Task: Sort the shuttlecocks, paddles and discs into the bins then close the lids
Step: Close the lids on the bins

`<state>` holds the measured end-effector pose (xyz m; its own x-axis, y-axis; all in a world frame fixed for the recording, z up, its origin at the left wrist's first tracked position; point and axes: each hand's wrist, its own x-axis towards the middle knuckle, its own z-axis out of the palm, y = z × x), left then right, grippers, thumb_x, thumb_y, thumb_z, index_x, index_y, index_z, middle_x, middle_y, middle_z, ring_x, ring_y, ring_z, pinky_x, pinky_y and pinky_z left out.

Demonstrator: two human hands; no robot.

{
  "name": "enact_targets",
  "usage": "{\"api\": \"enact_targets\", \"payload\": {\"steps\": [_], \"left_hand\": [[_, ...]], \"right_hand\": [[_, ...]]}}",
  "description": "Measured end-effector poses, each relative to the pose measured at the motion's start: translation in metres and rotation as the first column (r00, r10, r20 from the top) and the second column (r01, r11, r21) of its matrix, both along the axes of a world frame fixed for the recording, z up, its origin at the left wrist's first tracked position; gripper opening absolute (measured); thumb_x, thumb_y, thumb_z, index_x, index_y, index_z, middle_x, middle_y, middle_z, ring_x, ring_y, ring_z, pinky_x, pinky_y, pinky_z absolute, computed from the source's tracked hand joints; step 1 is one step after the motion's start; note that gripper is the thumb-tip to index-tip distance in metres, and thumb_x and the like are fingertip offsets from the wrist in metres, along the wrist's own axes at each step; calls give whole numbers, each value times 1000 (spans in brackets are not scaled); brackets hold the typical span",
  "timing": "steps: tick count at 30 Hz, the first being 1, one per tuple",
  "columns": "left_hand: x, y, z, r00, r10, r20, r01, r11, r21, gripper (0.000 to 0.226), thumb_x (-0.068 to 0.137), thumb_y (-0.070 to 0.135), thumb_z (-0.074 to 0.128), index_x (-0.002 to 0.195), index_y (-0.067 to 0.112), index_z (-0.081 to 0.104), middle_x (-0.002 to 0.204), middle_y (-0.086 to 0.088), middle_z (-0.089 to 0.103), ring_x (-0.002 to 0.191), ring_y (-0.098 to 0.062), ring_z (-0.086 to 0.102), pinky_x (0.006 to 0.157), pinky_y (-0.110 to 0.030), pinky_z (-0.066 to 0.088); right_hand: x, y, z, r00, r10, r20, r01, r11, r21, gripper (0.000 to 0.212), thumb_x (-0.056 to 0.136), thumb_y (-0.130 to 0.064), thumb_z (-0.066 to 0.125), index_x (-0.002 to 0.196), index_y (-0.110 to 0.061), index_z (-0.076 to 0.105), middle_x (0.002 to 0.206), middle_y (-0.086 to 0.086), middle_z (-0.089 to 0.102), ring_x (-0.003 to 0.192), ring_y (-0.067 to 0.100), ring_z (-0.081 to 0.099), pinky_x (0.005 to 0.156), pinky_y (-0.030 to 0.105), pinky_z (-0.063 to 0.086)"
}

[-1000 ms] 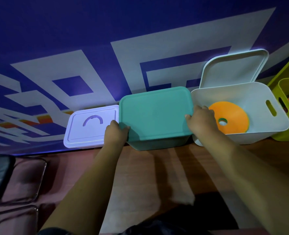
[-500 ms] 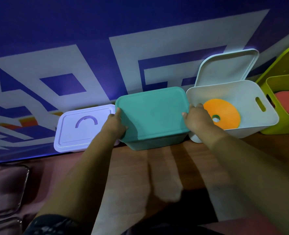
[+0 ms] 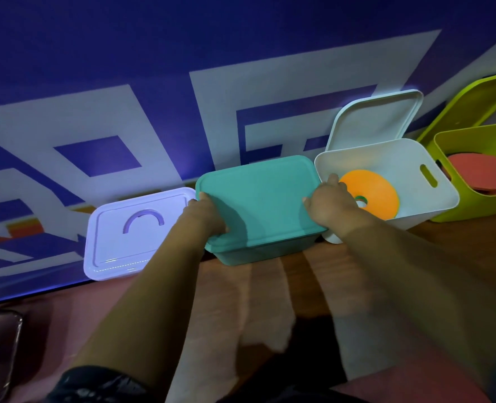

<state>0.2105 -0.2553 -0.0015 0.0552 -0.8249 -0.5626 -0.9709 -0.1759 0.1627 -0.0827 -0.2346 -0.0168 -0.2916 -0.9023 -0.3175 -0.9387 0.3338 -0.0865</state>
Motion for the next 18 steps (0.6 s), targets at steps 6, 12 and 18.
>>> {"api": "enact_targets", "payload": {"steps": [6, 12, 18], "left_hand": [[13, -16, 2, 991, -130, 34, 132, 991, -38, 160, 61, 59, 96, 164, 15, -18, 174, -5, -19, 160, -40, 5, 126, -61, 23], [20, -31, -8, 989, -148, 5, 148, 988, 34, 169, 54, 62, 98, 163, 14, -23, 172, -1, -27, 161, -37, 11, 126, -58, 26], [1, -42, -7, 973, -169, 154, 154, 982, 110, 178, 47, 70, 95, 160, 7, -27, 171, -13, -27, 161, -39, 10, 126, -56, 28]], "right_hand": [[13, -10, 9, 977, 208, -50, -212, 974, -79, 71, 107, -47, 46, 161, -4, 31, 167, 8, 23, 139, 36, 37, 114, 47, 39], [18, -13, 4, 979, 196, -51, -198, 979, -43, 75, 107, -55, 40, 165, -9, 27, 175, 2, 20, 147, 39, 31, 118, 48, 37], [21, -21, 18, 973, 222, -66, -223, 975, -7, 68, 105, -54, 45, 154, -7, 46, 165, 5, 37, 135, 36, 42, 109, 47, 45]]}}
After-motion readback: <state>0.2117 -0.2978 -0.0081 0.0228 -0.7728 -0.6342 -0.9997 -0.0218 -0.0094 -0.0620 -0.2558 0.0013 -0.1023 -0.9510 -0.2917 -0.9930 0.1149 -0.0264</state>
